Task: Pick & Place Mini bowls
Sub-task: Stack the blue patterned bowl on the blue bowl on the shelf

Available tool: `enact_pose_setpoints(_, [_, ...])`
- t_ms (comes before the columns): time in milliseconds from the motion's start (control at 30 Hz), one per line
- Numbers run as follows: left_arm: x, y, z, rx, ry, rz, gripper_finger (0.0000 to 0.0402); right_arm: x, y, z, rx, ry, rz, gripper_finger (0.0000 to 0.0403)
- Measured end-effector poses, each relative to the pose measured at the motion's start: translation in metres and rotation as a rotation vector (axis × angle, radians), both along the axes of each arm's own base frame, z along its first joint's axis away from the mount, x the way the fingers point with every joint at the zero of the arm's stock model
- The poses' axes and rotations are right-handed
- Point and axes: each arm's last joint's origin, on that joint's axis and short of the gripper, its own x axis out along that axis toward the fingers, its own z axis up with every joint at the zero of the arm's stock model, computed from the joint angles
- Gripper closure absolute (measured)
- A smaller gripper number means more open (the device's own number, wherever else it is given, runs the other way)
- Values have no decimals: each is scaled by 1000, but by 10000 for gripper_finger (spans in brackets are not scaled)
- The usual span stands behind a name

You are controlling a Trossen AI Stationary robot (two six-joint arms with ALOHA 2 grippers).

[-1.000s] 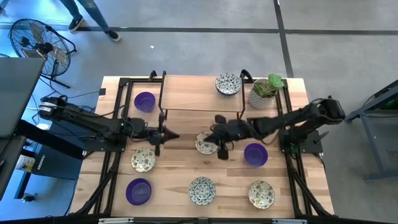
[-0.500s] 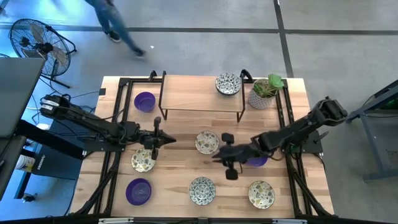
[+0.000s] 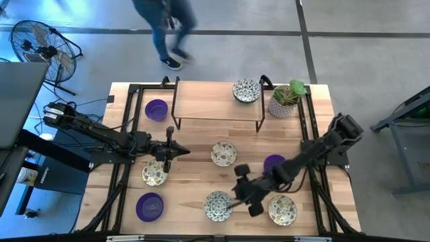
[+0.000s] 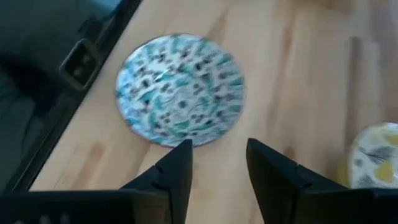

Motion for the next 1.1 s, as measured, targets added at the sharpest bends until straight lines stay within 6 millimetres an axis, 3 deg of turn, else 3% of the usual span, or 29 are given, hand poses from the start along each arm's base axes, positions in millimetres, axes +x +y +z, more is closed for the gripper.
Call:
enact_pose_setpoints(333, [0, 0, -5, -11, 49, 2, 392, 19, 22, -4, -83, 89, 131, 262])
enact_pose_setpoints(600, [0, 0, -7, -7, 69, 2, 392, 37, 42, -19, -220, 200, 241, 262])
enact_pose_setpoints(1100, [0, 0, -7, -12, 75, 3, 392, 30, 62, -20, -392, 157, 402, 262])
